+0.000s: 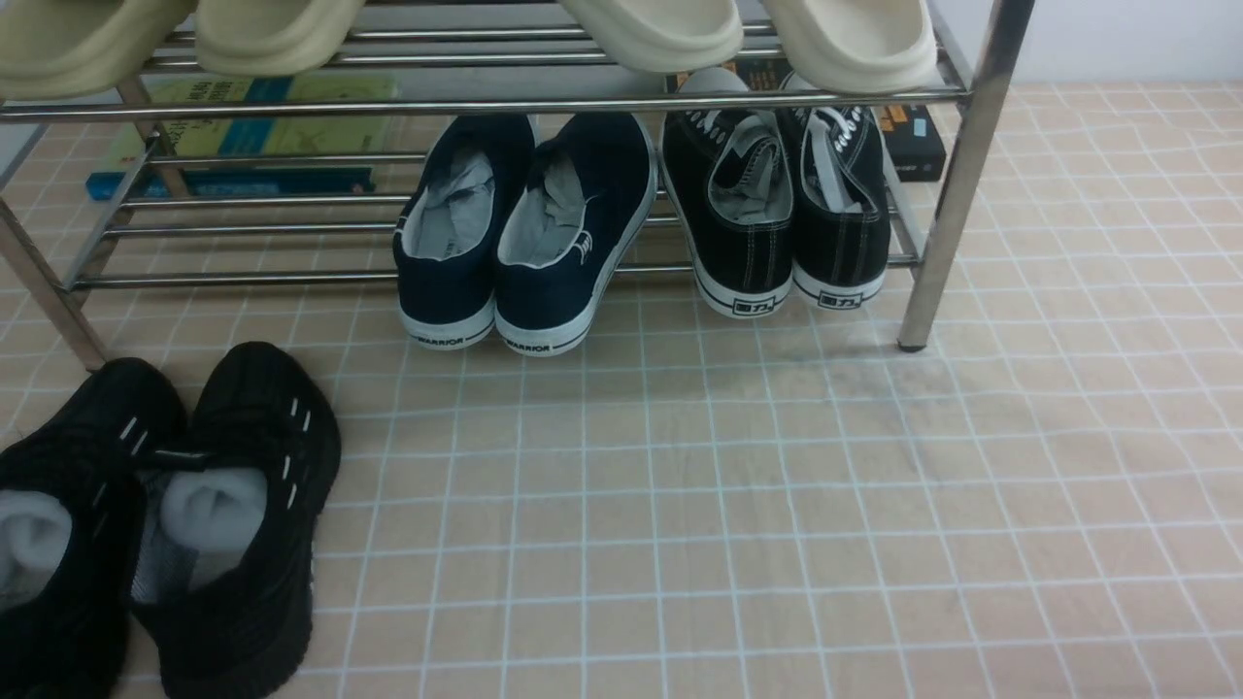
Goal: Take the shoes off the shelf from the light coffee tablecloth by hand.
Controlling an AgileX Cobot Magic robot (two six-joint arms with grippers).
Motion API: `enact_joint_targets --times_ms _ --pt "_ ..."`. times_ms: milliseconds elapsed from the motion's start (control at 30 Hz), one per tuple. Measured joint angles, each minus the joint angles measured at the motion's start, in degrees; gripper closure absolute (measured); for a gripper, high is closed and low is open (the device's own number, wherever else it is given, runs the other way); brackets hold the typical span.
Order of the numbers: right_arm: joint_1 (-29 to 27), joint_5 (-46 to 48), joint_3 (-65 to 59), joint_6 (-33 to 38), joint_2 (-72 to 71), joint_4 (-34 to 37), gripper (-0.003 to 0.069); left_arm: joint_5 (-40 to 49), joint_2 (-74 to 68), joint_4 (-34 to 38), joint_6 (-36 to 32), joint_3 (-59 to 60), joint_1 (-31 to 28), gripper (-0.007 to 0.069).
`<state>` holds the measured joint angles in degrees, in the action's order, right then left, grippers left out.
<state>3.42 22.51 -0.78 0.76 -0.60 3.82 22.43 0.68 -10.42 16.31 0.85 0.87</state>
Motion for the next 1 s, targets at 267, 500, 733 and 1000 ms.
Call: enact_joint_targets --times_ms 267,500,733,1000 --pt "0.0 0.0 0.0 0.0 0.0 0.0 0.042 0.0 0.0 0.0 0.0 0.0 0.0 0.0483" --pt "0.0 0.0 0.0 0.0 0.0 0.0 0.042 0.0 0.0 0.0 0.0 0.0 0.0 0.0482" --pt "0.0 -0.93 -0.07 -3.65 0.0 8.51 0.042 0.0 0.0 0.0 0.0 0.0 0.0 0.0479" --pt "0.0 -1.31 -0.57 -14.3 0.0 38.2 0.042 0.0 0.0 0.0 0.0 0.0 0.0 0.0469"
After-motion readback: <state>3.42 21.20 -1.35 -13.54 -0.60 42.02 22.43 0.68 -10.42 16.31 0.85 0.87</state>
